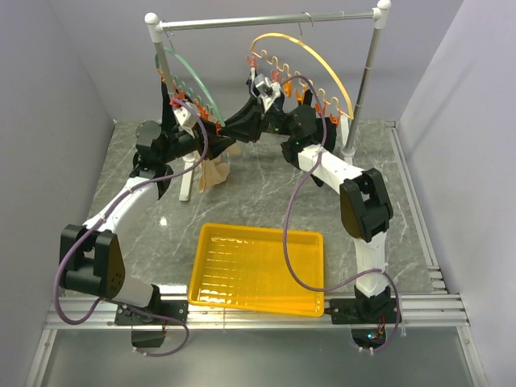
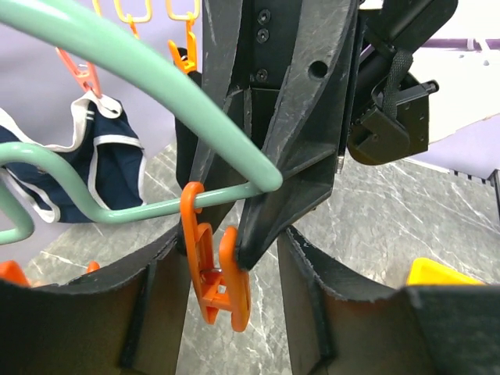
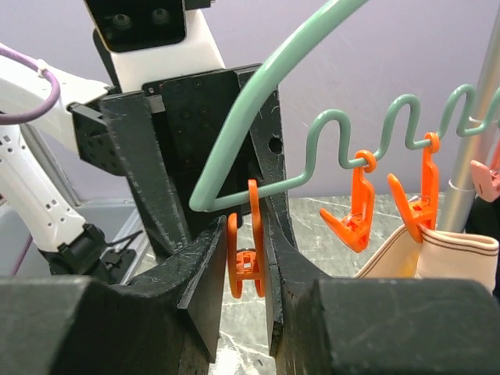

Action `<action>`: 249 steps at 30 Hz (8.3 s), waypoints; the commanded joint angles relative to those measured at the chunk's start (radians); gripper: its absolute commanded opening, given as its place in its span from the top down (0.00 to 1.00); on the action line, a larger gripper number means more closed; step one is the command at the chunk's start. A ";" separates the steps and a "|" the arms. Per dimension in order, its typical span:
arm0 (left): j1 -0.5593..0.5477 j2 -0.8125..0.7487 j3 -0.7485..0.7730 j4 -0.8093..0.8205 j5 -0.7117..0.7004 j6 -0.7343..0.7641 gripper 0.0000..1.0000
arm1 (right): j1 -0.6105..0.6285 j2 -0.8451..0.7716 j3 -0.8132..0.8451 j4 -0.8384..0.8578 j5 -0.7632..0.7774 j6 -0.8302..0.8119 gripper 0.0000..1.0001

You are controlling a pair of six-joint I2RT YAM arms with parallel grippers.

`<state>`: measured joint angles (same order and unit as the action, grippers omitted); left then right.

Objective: Clip the underwear to the hanger

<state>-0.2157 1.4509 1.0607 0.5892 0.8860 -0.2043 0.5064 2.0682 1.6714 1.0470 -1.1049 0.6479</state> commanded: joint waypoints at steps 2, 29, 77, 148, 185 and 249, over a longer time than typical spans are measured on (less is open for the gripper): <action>-0.002 -0.041 -0.005 0.050 -0.042 -0.014 0.55 | 0.006 0.003 0.041 0.054 -0.003 0.051 1.00; -0.001 -0.009 0.015 0.080 0.021 0.000 0.98 | 0.024 -0.014 0.017 0.038 0.062 0.062 0.53; 0.268 -0.276 -0.558 -0.393 -0.096 0.772 0.04 | -0.011 -0.039 0.039 0.024 0.094 0.167 1.00; 0.059 -0.287 -0.481 -0.138 -0.220 0.718 1.00 | -0.008 -0.022 0.048 -0.024 0.122 0.116 1.00; -0.082 -0.020 0.105 -1.169 0.266 1.486 1.00 | 0.009 -0.026 0.010 -0.064 0.116 0.078 1.00; -0.074 -0.050 0.058 -0.551 0.002 1.269 1.00 | -0.005 -0.122 -0.033 -0.309 0.217 -0.117 1.00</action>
<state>-0.2935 1.3914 1.0618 -0.0368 0.8948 1.0962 0.4976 2.0106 1.6466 0.8112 -0.9588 0.5850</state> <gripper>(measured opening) 0.022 0.105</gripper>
